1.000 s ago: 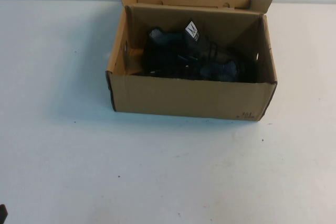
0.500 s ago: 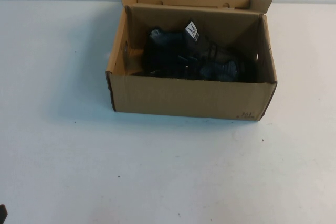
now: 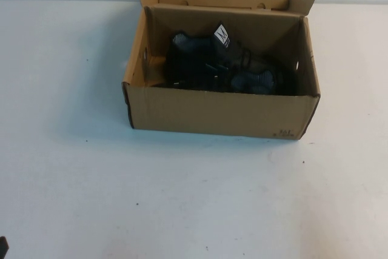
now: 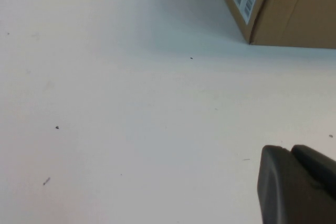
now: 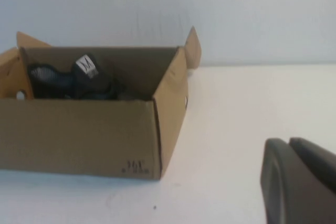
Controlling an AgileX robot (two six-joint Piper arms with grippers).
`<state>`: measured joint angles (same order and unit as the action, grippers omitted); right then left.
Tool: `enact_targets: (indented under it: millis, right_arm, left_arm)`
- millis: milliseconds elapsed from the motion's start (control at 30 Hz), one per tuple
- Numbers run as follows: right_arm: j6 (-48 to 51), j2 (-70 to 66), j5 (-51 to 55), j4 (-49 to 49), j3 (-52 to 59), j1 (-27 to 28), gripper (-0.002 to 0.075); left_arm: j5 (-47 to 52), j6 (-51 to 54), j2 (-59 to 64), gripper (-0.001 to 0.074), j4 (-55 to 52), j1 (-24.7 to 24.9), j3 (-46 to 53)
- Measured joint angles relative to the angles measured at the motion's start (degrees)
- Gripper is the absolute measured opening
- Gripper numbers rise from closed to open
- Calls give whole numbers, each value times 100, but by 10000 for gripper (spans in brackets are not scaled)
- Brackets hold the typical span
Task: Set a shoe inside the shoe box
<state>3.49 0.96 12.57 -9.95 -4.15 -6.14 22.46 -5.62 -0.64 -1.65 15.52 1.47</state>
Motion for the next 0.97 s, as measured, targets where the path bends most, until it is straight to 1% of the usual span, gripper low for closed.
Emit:
enact_targets:
  millis: [167, 300, 400, 967]
  right_arm:
    - [0, 0, -87, -99, 544, 0, -16]
    - [8, 0, 600, -99, 557, 0, -16]
    - [22, 0, 883, -99, 557, 0, -16]
    - [21, 0, 963, -140, 557, 0, -16]
  left_arm:
    - [0, 0, 0, -1, 0, 0, 0]
    - [2, 0, 0, -1, 0, 0, 0]
    - [2, 0, 0, -1, 0, 0, 0]
    - [2, 0, 0, -1, 0, 0, 0]
